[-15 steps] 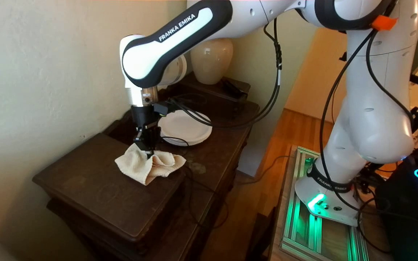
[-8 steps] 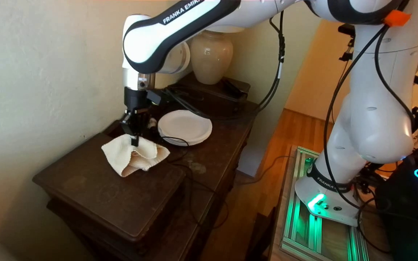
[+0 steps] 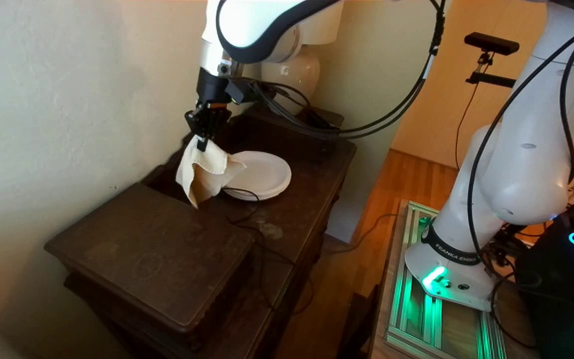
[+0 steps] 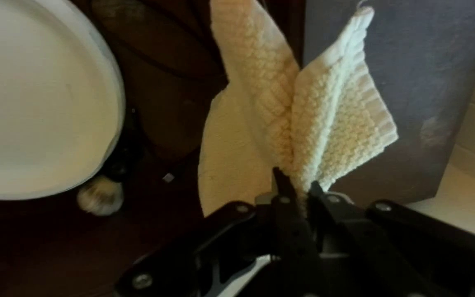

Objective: Use the towel to wipe the left side of the cabinet.

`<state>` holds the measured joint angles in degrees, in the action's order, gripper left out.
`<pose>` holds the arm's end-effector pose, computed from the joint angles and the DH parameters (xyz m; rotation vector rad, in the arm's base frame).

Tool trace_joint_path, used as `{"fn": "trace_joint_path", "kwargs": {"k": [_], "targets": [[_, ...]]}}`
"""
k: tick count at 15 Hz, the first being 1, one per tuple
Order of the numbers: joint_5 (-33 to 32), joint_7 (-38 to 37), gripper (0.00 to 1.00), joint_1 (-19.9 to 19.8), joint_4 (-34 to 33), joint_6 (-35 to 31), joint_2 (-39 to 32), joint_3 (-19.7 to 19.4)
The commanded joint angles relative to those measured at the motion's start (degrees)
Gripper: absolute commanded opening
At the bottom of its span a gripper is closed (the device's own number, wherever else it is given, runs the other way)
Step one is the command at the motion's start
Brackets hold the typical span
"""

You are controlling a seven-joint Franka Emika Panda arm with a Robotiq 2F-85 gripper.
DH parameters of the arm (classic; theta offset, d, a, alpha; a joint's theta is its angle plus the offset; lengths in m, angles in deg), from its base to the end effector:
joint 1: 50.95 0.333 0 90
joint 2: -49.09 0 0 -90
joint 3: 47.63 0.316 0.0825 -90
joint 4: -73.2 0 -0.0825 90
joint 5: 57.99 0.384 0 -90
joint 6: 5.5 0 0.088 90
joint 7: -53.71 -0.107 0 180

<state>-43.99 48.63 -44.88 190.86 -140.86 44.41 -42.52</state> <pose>0.5750 0.1159 0.4216 -2.8994 0.0716 -0.2856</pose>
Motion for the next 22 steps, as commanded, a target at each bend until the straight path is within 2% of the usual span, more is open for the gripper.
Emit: {"fn": "trace_joint_path", "kwargs": {"k": [1, 5, 6, 10, 14, 19, 22], "targets": [[-1.1, -1.2, 0.08, -0.5, 1.5, -0.9, 1.7, -0.3], [-1.7, -2.1, 0.08, -0.7, 4.1, -1.7, 4.4, -0.6], [-5.3, -5.4, 0.03, -0.8, 4.2, -2.8, 3.7, -0.7], [-17.0, -16.9, 0.02, -3.0, 7.2, -2.8, 5.0, -3.2], [-24.9, -27.2, 0.02, -5.5, 9.3, -0.7, 5.2, -5.9], [-29.0, -35.0, 0.02, -7.8, 11.6, 1.2, 2.2, -8.5], [-30.1, -37.6, 0.02, -8.4, 12.2, -0.3, -0.8, -10.0]]}}
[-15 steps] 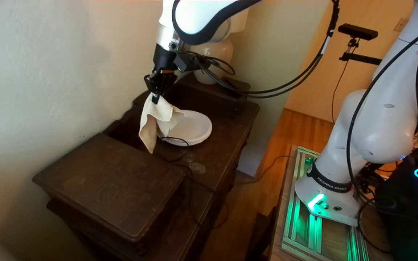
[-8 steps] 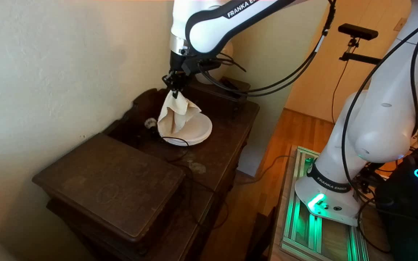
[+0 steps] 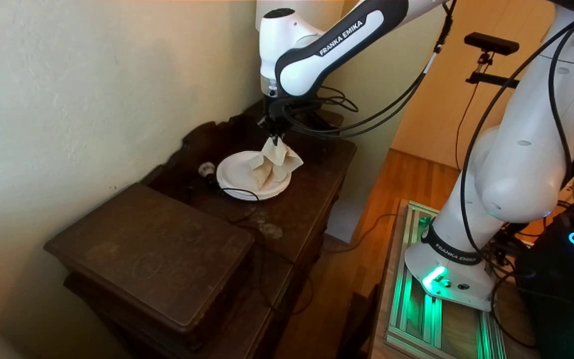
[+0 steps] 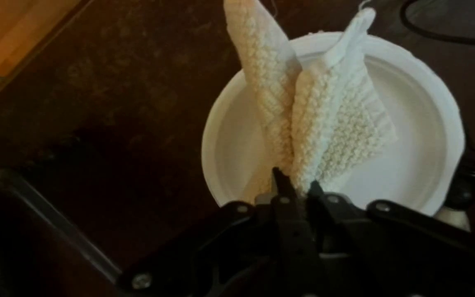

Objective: Use the towel to wipe the left side of the cabinet.

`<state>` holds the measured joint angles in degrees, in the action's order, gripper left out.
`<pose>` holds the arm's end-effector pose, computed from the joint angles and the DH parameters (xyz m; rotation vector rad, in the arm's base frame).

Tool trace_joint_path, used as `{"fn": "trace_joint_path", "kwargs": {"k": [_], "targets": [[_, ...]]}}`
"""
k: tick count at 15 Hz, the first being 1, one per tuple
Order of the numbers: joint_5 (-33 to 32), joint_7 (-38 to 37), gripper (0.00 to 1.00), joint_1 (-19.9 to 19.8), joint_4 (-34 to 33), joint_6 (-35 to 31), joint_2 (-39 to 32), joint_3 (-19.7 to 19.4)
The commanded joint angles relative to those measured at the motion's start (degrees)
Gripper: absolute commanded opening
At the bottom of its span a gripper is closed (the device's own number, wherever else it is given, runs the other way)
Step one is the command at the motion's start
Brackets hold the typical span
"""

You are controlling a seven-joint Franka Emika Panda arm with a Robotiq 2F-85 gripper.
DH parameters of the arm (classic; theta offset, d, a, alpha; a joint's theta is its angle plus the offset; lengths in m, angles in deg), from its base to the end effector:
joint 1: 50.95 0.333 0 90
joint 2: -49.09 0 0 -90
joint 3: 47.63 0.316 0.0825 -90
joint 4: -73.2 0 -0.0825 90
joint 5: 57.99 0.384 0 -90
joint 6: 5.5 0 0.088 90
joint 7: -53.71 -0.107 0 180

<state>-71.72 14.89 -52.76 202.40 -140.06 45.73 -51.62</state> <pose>0.5284 -0.0570 0.3412 2.8398 -0.8987 0.1248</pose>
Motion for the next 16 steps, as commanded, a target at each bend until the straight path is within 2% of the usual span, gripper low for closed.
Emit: {"fn": "trace_joint_path", "kwargs": {"k": [1, 4, 8, 11, 12, 13, 16], "targets": [[-2.3, -4.1, 0.02, -0.6, 0.6, -1.9, -3.4, -1.3], [-4.2, -6.0, 0.02, 0.0, -0.6, -7.4, -8.4, -2.9], [-6.7, -9.2, 0.02, 2.2, -3.5, -20.1, -15.0, -5.6], [-3.2, -7.5, 0.03, 4.1, -6.3, -26.0, -19.3, -6.4], [-1.0, -5.9, 0.33, 4.2, -6.9, -26.7, -19.8, -5.6], [2.7, -2.8, 0.34, 3.3, -7.1, -25.7, -19.7, -3.4], [10.1, 4.1, 0.55, 2.5, -7.5, -23.1, -17.4, 0.3]]}}
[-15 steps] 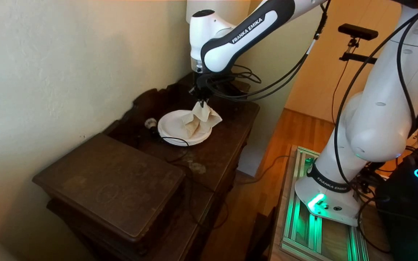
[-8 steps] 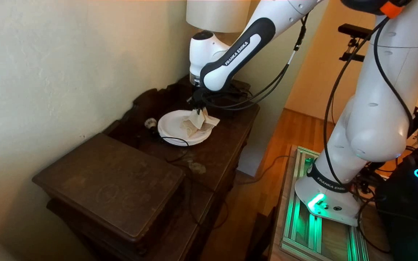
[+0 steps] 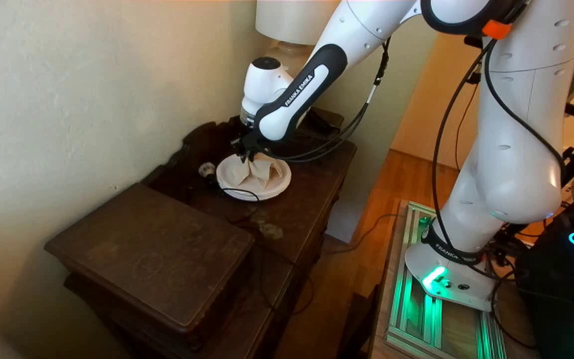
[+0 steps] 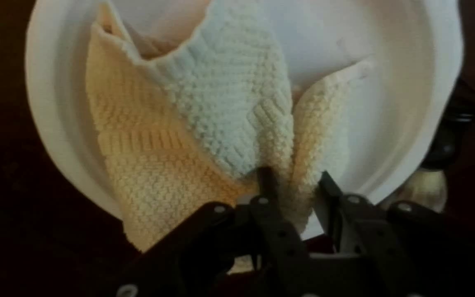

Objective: Use the towel to wipe the left side of the cabinet.

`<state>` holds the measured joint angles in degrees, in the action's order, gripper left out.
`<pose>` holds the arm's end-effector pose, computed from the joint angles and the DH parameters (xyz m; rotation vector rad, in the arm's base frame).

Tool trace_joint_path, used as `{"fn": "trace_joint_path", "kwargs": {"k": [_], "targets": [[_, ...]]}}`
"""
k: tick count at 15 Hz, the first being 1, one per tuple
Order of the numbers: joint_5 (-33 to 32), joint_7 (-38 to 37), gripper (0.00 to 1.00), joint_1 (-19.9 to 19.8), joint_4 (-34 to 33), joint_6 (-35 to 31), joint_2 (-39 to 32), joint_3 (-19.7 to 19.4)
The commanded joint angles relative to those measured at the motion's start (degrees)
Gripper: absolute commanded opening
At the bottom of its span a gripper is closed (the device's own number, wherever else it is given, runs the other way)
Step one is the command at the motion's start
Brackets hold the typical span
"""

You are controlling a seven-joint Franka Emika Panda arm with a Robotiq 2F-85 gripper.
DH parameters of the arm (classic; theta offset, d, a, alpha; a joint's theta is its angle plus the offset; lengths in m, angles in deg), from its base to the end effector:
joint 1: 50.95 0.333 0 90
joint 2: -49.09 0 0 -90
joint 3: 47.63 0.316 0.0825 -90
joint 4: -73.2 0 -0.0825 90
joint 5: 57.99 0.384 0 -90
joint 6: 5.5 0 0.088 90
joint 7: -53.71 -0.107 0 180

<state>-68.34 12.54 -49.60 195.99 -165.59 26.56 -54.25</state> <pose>0.5939 -0.0451 0.2441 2.9171 -0.9570 0.4366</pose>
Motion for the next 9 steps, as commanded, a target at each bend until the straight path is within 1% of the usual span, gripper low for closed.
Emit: {"fn": "trace_joint_path", "kwargs": {"k": [1, 2, 3, 4, 5, 6, 7, 9], "targets": [[9.6, 9.3, 0.61, -1.2, -1.2, 3.8, 3.0, 4.4], [11.0, 10.4, 0.69, -0.7, -1.5, 5.7, 4.0, 4.4], [12.9, 12.4, 0.75, -0.8, -1.7, 9.2, 5.4, 5.0], [13.0, 12.7, 0.81, -0.2, -1.9, 12.5, 6.6, 4.2], [11.6, 11.9, 0.90, 0.7, -1.9, 16.1, 8.0, 2.9], [10.6, 11.7, 0.96, 0.8, -2.1, 19.9, 9.3, 2.3], [10.1, 11.8, 1.00, 0.6, -2.1, 23.3, 10.8, 2.2], [11.1, 14.6, 1.00, -0.1, -2.2, 30.7, 14.0, 2.9]]}}
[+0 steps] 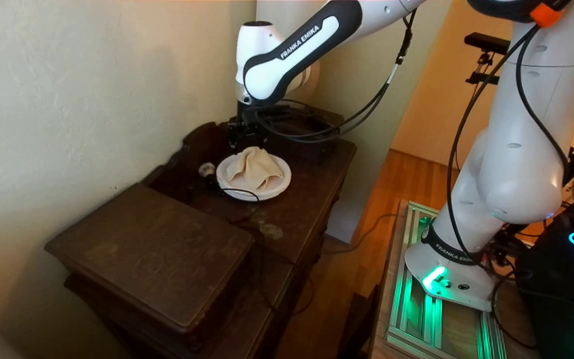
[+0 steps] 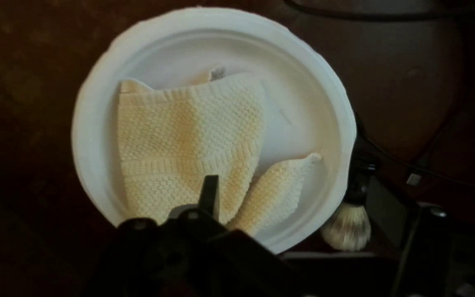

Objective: Use the towel to wipe the left side of the cabinet.

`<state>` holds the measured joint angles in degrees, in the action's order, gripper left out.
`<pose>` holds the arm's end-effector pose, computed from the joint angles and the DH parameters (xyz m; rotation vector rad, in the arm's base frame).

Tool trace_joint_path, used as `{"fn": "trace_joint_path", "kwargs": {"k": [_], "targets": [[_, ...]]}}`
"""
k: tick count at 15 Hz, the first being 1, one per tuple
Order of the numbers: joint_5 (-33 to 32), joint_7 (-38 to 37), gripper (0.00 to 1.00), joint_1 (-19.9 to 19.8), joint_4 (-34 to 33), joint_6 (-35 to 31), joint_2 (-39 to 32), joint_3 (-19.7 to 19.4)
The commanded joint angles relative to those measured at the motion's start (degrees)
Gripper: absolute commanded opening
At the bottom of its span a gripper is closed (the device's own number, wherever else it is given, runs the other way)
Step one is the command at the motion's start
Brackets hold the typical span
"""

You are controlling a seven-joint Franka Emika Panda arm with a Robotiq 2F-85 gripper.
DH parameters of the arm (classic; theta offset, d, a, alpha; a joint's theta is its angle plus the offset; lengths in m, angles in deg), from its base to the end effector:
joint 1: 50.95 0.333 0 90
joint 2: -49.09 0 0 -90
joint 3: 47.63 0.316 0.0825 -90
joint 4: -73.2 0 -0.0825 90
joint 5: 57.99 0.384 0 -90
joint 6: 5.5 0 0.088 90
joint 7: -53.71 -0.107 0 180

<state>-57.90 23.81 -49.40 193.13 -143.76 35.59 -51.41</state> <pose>0.5859 -0.0220 0.3180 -3.0105 0.8648 -0.1344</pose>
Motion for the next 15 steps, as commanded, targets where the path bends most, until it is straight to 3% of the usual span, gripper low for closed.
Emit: {"fn": "trace_joint_path", "kwargs": {"k": [1, 7, 9, 10, 15], "targets": [[0.8, 5.0, 1.00, -0.4, 0.6, 12.4, 6.8, 0.5], [-7.3, 8.3, 1.00, 0.4, -0.1, 24.7, 14.4, 2.6], [-10.2, 12.3, 1.00, 0.4, 0.7, 23.2, 16.3, 3.7], [-7.6, 9.4, 1.00, -0.2, -0.5, 23.4, 14.0, 3.4], [-7.9, 9.6, 1.00, -0.4, -0.4, 23.4, 14.0, 3.6]]}}
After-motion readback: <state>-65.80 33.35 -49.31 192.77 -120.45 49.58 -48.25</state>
